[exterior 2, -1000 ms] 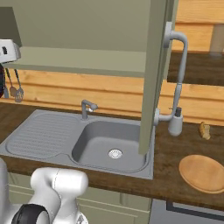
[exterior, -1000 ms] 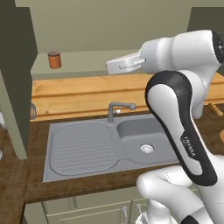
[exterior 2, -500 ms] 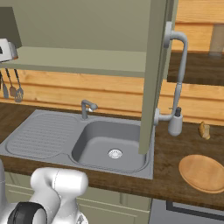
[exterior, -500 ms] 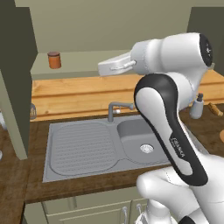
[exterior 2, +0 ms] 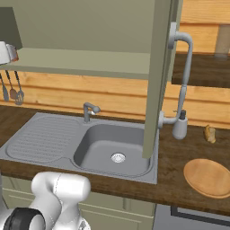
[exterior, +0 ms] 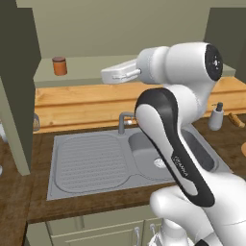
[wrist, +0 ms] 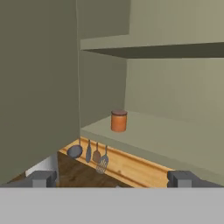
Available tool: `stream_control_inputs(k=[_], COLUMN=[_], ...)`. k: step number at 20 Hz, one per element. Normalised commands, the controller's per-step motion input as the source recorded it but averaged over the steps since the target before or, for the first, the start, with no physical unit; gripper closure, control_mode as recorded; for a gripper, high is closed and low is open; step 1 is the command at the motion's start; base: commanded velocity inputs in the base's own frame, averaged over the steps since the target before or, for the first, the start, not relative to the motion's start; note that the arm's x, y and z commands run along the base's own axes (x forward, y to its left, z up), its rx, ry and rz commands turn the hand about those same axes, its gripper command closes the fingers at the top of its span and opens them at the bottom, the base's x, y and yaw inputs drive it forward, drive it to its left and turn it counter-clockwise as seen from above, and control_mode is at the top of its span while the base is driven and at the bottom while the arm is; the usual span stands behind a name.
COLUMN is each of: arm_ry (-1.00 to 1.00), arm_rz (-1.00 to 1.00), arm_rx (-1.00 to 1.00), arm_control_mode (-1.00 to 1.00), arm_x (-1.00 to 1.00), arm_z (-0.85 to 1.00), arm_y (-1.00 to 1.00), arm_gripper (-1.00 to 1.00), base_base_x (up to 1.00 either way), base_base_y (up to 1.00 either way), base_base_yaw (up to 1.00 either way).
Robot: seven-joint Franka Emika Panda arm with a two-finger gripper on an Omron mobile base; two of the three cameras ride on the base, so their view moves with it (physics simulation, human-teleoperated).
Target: From the different types of pastries on the counter, select a croissant and place it on the cutting board. Then retrieve a jar of jam from the cabinet and place it alongside the croissant on the cutting board.
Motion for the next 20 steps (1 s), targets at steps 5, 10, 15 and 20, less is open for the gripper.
stream_control_inputs(k=[5,10,15,20], arm_ry=[0.0,0.0,0.0,0.0], arm_rz=[-0.06,0.0,0.0,-0.01], arm_rx=[0.0,0.0,0.0,0.0], arm_control_mode=[-1.0,-1.0,-1.0,-1.0], arm_x=[0.12,0.13,0.37,0.27], arm_z=[0.0,-0.14,-0.27,-0.03], arm_y=[0.01,0.0,0.03,0.2], arm_gripper=[-1.0,-1.0,-1.0,-1.0], base_base_x=[0.0,0.0,0.0,0.0], base_base_y=[0.0,0.0,0.0,0.0], base_base_yaw=[0.0,0.0,0.0,0.0])
